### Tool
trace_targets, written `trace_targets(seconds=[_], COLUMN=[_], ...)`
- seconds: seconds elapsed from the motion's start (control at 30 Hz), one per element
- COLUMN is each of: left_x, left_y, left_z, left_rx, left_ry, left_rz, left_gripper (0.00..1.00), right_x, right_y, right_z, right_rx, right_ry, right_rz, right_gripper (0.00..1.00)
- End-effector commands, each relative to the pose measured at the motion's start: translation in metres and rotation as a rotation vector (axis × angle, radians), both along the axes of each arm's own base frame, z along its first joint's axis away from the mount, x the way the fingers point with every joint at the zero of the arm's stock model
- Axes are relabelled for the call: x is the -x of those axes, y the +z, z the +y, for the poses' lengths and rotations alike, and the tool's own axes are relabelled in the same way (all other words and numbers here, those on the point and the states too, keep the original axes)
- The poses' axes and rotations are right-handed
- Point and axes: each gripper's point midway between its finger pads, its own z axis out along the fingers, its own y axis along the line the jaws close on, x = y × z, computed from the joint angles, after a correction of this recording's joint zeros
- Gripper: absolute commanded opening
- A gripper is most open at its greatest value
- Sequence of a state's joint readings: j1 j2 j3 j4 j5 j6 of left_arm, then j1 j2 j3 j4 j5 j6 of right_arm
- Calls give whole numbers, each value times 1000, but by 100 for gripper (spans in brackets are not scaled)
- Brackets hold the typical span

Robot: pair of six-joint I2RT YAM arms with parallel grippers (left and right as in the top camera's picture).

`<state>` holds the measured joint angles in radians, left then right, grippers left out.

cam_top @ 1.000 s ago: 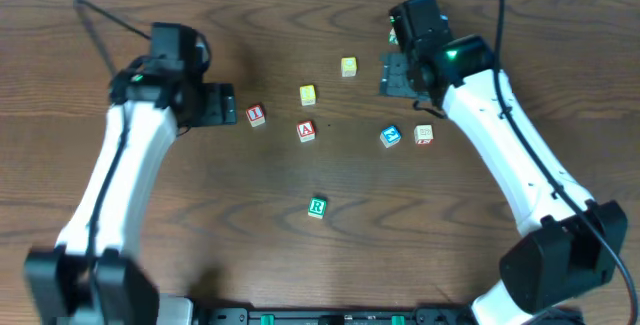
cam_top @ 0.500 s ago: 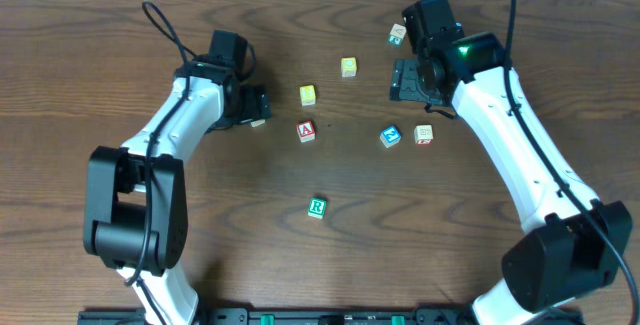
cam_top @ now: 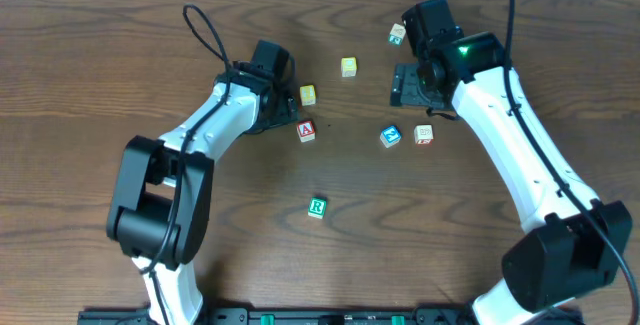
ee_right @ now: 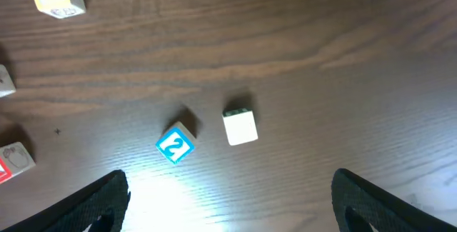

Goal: Spell out Ai2

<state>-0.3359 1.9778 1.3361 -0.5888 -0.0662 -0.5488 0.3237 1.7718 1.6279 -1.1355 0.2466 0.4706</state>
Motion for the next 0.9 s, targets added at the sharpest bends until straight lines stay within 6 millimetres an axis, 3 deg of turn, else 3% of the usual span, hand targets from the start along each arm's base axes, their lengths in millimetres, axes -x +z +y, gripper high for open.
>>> trace_targets(seconds=[0.0, 0.17, 0.37, 0.57, 0.8, 0.87], left_x=[-8, -19, -22, -22, -17, -16], left_y=[0, 3, 5, 4, -6, -7], left_z=[16, 16, 16, 16, 17, 17], left_rx=[-56, -53, -57, -55, -57, -53], left_ry=[58, 66, 69, 75, 88, 96], left_rz=[-29, -75, -90, -89, -57, -52], left_gripper=[95, 93, 68, 64, 65, 56], right_x=[0, -2, 12, 24, 30, 30], right_y=[12, 44, 69, 78, 82, 82], right_z=[-4, -15, -49, -65, -67, -67], right_rx=[-5, -29, -24, -20, -20, -19], right_ry=[-11, -24, -80, -113, -115, -115], right_rz=[-37, -135, -167, -168, -169, -167], right_gripper=[90, 91, 94, 95, 95, 96])
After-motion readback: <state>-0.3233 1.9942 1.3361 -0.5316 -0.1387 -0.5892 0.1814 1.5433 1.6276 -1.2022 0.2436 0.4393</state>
